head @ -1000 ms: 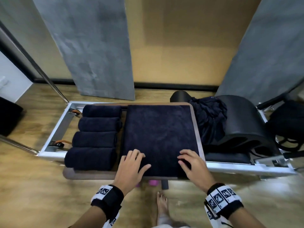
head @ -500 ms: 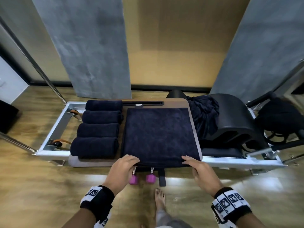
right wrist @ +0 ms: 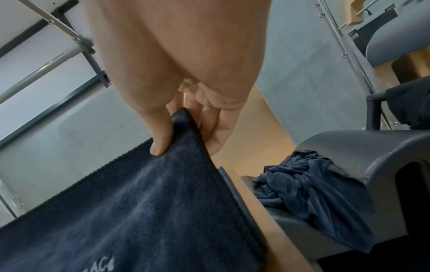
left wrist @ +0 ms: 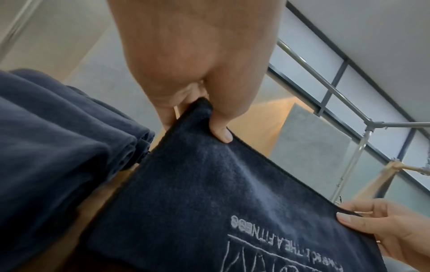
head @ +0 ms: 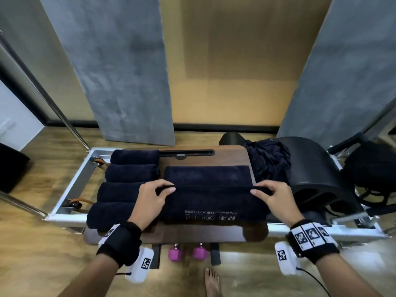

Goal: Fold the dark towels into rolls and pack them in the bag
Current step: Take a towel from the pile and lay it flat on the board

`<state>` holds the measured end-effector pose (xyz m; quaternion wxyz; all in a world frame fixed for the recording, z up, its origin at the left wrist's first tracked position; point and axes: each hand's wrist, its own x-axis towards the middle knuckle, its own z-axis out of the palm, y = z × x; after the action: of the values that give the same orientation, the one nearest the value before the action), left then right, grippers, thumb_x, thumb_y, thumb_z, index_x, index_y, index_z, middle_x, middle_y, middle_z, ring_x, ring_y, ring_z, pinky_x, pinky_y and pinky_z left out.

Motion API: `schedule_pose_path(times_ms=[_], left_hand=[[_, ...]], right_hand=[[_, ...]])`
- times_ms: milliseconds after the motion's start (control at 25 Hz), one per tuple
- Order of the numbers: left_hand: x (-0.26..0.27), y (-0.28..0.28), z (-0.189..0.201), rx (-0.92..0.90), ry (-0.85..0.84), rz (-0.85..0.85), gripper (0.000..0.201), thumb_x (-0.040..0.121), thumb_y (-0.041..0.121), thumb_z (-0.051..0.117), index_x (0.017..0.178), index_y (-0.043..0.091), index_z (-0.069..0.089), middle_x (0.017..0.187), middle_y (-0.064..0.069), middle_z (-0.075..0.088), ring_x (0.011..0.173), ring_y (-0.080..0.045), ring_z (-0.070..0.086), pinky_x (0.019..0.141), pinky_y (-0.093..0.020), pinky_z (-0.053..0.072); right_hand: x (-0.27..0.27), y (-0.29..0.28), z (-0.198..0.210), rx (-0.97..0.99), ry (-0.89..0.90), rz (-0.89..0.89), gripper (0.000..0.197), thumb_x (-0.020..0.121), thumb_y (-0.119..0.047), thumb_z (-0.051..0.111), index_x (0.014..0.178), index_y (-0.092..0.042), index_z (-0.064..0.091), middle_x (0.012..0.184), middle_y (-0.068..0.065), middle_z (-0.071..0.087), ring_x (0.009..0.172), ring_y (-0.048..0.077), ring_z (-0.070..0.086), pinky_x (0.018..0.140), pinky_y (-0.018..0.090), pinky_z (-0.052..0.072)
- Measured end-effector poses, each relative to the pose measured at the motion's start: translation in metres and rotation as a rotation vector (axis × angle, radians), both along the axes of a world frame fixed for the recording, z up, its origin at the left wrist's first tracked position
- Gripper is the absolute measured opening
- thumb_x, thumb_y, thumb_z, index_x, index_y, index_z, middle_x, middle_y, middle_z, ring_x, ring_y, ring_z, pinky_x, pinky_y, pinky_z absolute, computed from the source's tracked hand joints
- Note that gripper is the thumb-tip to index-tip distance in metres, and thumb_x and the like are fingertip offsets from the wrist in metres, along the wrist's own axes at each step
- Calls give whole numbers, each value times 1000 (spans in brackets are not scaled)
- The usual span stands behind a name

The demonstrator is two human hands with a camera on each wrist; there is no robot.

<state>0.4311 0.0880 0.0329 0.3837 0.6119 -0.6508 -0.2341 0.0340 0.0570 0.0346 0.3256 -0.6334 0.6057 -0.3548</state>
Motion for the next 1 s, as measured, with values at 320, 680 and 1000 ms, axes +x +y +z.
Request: schedule_pose_path(times_ms=[320,680,1000], left_hand=[[-11,-113,-15,156,-108,162,5,93,13,79,98,14,80,93,6,76,94,-14,71,93,-32,53],[-77,-93,-31,85,-337,-107,19,106,40,57,99,26,66,90,12,57,89,-7,53,84,-35,48],[-104,-56,-60,103,-607,-302,33,105,61,37,106,32,54,101,19,47,98,-6,49,87,-28,40]], right_hand=[[15,-123,-19,74,66,-21,11,84,-15,86,94,-18,81,90,-9,77,92,9,72,91,36,58],[34,-123,-56,-12,150,115,31,84,7,72,80,-24,80,83,-15,74,84,1,69,83,24,57],[27,-73,-54,41,338,145,20,83,-2,67,78,-19,76,81,-10,72,81,11,67,82,33,56]])
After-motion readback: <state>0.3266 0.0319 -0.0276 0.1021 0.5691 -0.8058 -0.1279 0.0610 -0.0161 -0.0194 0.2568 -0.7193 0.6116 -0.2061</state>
